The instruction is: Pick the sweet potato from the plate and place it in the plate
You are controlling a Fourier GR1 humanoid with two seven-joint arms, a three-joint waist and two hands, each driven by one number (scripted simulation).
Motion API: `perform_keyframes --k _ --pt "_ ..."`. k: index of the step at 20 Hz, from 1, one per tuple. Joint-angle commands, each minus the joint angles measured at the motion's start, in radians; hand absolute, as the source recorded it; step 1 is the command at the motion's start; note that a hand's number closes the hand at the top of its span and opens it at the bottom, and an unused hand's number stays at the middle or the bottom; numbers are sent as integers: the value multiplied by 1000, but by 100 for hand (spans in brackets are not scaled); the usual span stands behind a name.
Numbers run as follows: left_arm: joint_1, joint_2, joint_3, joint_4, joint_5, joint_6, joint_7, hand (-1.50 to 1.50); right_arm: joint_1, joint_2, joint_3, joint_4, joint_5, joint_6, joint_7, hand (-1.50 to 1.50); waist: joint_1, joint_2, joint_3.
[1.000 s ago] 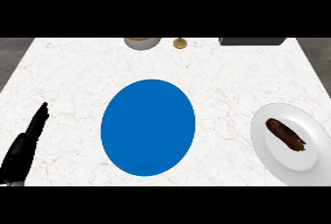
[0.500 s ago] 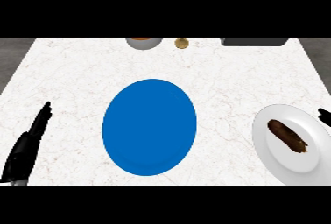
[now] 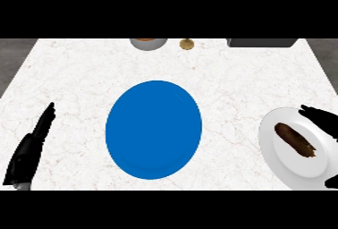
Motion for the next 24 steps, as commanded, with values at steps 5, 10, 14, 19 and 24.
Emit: perform_keyframes --k 5,10,14,19,24 --pt "-38 -56 40 75 -52 -21 -22 0 -116 25 60 215 167 -26 -65 -150 -9 -1 0" --pt "45 -39 68 -66 -57 -57 25 0 -179 5 50 332 201 3 -141 -150 -6 -2 0" --pt "18 -79 87 -45 -84 -82 25 0 -198 74 76 335 249 15 -110 -150 -9 -2 0" --pt "69 -108 70 -103 -140 -58 36 0 -256 90 76 501 318 -69 -149 -150 -3 -2 1" --pt "-3 -85 174 29 -101 -151 -27 0 -294 124 58 612 357 -128 -184 -150 -7 -1 0"
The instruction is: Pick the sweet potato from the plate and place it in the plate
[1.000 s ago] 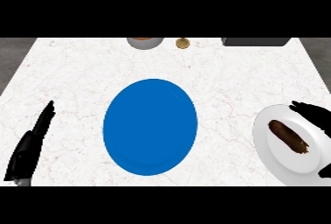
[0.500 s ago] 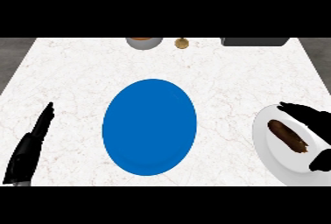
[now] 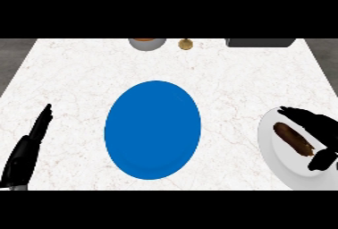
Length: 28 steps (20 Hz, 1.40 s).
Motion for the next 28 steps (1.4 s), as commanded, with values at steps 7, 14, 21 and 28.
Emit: perform_keyframes --k 7,14,21,28 --pt "-17 -69 28 57 -52 -21 -52 0 -100 66 -10 291 81 -156 -117 150 3 2 0" --pt "-38 -96 35 -11 -83 -28 35 0 -131 55 -32 237 59 -104 -165 150 0 0 0" --pt "-39 -62 82 15 -55 -71 -8 0 -328 196 -85 332 71 -39 187 150 11 2 0" --pt "21 -92 64 -53 -88 -54 2 0 -366 207 -158 390 65 -304 191 150 7 0 1"
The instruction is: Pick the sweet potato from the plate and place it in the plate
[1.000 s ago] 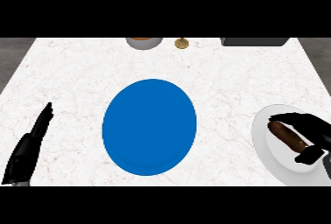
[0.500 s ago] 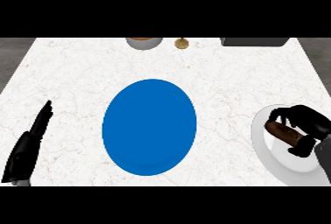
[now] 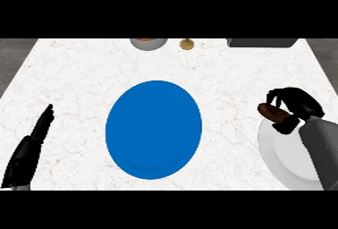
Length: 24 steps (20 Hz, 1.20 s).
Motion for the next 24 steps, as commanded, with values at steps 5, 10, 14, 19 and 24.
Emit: perform_keyframes --k 5,10,14,19,24 --pt "61 -41 -35 -80 -44 28 46 0 6 62 -59 -193 -71 -150 46 150 -15 -7 1" --pt "18 18 49 -40 27 -27 61 0 33 30 -89 -419 -166 -134 -48 150 -36 -14 0" --pt "33 -7 13 -60 -14 -3 28 0 1 89 -61 -574 -272 -7 -75 150 -32 -14 0" --pt "36 -30 15 -8 -41 26 -4 0 100 164 24 -894 -351 173 42 150 -40 -14 0" --pt "34 -9 34 -35 -12 -17 9 0 162 271 159 -1159 -346 280 249 150 -26 -10 0"
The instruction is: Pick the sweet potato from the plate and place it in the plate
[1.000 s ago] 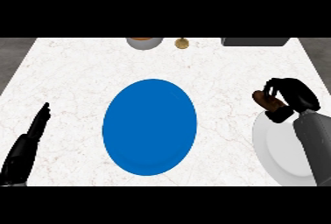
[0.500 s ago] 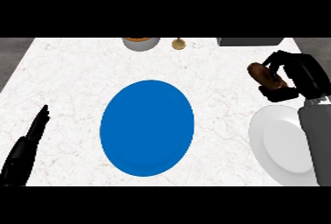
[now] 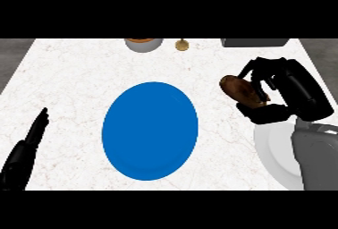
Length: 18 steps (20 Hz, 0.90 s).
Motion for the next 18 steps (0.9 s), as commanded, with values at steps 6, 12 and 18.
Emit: perform_keyframes --k 6,12,18 --pt "5 -24 -6 1 -25 -2 -30 0 -97 199 200 -131 30 72 325 150 24 8 1" --pt "-47 -20 -7 -2 -25 -21 36 0 -193 202 420 43 -30 -74 546 150 33 10 1" --pt "-29 -1 14 -7 4 -72 8 0 -305 203 552 286 -91 -196 578 150 39 11 1"
